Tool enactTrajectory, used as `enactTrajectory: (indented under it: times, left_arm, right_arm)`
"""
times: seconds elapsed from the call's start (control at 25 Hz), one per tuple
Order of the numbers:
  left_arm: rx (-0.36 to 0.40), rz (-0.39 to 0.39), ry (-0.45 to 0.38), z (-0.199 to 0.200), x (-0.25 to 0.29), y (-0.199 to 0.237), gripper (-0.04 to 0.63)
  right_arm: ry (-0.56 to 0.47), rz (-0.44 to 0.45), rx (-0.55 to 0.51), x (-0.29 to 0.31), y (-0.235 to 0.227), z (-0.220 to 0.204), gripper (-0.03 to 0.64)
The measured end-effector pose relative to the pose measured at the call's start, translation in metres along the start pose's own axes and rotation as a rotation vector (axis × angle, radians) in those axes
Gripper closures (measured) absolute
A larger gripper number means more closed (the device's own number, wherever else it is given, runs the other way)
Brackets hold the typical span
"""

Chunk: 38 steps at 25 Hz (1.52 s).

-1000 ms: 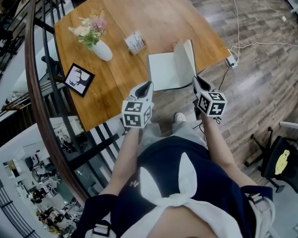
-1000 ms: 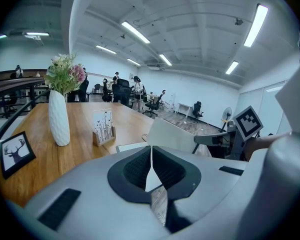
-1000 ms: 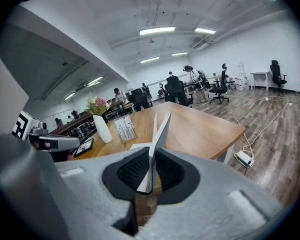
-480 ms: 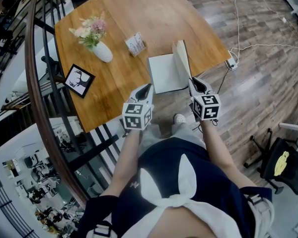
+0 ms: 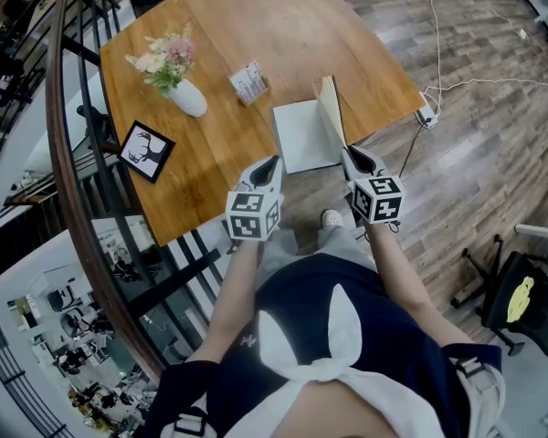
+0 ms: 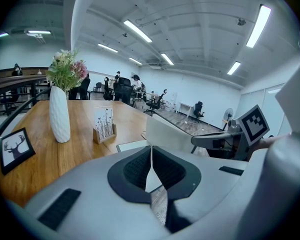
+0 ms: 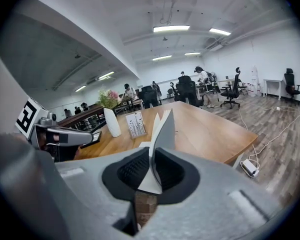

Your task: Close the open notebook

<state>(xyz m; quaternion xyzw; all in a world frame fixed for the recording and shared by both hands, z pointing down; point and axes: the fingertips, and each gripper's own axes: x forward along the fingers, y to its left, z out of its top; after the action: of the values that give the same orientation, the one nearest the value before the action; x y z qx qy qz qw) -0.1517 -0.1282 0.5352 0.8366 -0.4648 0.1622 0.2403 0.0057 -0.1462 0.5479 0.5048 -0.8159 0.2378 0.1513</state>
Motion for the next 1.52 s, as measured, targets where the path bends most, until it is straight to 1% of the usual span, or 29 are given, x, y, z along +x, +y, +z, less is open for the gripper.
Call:
enactTrajectory:
  times: [0.4, 1.52]
  left_arm:
    - [0.004, -0.004, 0.0, 0.001, 0.001, -0.003, 0.569]
    - [-0.004, 0.015, 0.002, -0.004, -0.007, 0.001, 0.569]
  right_arm:
    - [-0.005, 0.034, 0.037, 0.001, 0.006, -0.001, 0.578]
    - [0.021, 0.105, 0.043, 0.011, 0.03, -0.006, 0.577]
